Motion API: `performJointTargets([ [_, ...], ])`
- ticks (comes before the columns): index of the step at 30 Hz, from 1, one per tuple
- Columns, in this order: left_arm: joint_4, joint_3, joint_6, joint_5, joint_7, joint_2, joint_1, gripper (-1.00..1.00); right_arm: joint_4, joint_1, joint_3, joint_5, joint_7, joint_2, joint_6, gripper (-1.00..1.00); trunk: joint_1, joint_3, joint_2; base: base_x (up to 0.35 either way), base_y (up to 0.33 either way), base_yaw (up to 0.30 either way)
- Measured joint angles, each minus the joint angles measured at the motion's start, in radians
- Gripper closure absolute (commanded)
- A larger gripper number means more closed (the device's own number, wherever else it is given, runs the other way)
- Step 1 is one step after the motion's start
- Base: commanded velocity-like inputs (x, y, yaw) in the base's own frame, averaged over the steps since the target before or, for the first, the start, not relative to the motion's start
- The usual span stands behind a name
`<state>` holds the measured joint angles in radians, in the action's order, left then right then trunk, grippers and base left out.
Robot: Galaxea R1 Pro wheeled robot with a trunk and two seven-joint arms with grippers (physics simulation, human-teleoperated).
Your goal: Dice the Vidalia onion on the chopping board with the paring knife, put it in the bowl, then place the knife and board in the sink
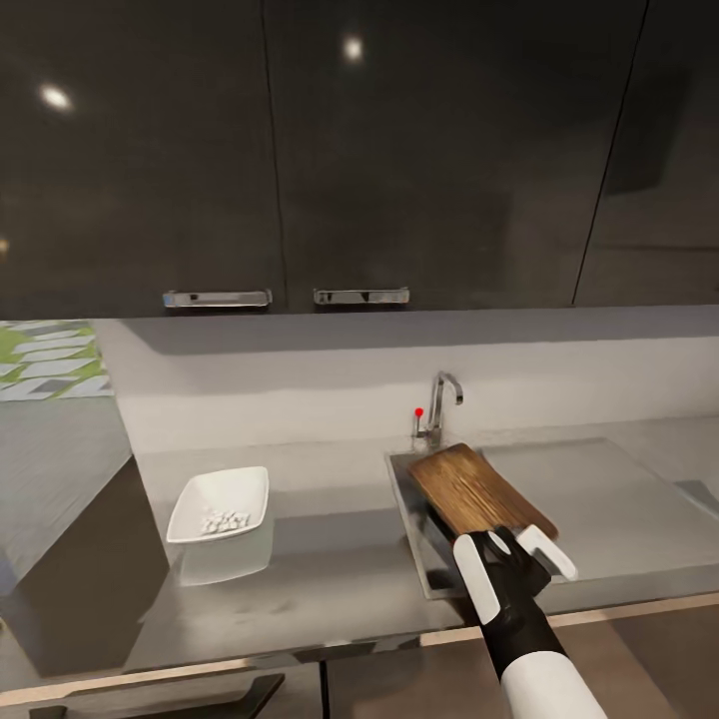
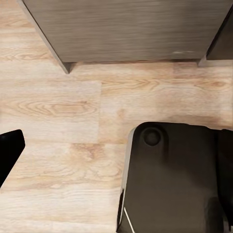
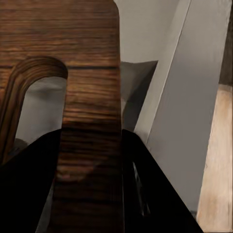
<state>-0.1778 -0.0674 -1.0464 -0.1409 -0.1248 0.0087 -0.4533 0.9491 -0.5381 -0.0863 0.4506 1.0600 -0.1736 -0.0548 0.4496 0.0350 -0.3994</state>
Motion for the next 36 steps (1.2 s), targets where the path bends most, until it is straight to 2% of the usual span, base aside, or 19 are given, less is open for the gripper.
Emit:
performJointTargets([
  [3, 0.0, 0.0, 0.0, 0.0, 0.0, 0.0, 0.0, -1.0, 0.01, 0.0, 0.0, 0.001, 0.065, 0.0, 0.001, 1.0, 0.0, 0.0, 0.0, 0.0, 0.002, 0.0],
  [7, 0.0, 0.0, 0.0, 0.0, 0.0, 0.0, 0.0, -1.0, 0.016, 0.0, 0.0, 0.003, 0.098, 0.0, 0.002, 1.0, 0.0, 0.0, 0.0, 0.0, 0.0, 0.0],
  [17, -0.001, 0.0, 0.0, 0.0, 0.0, 0.0, 0.0, -1.0, 0.018, 0.0, 0.002, 0.007, 0.102, 0.0, 0.0, 1.0, 0.0, -0.002, 0.0, 0.191, 0.0, 0.0],
  [29, 0.0, 0.0, 0.0, 0.0, 0.0, 0.0, 0.0, -1.0, 0.018, 0.0, 0.002, 0.006, 0.102, 0.0, -0.002, 1.0, 0.0, -0.015, 0.0, 0.022, 0.0, 0.0],
  [36, -0.001, 0.0, 0.0, 0.0, 0.0, 0.0, 0.0, -1.0, 0.017, 0.0, 0.002, 0.007, 0.101, 0.0, -0.002, 1.0, 0.0, -0.024, 0.0, 0.241, 0.098, 0.0],
])
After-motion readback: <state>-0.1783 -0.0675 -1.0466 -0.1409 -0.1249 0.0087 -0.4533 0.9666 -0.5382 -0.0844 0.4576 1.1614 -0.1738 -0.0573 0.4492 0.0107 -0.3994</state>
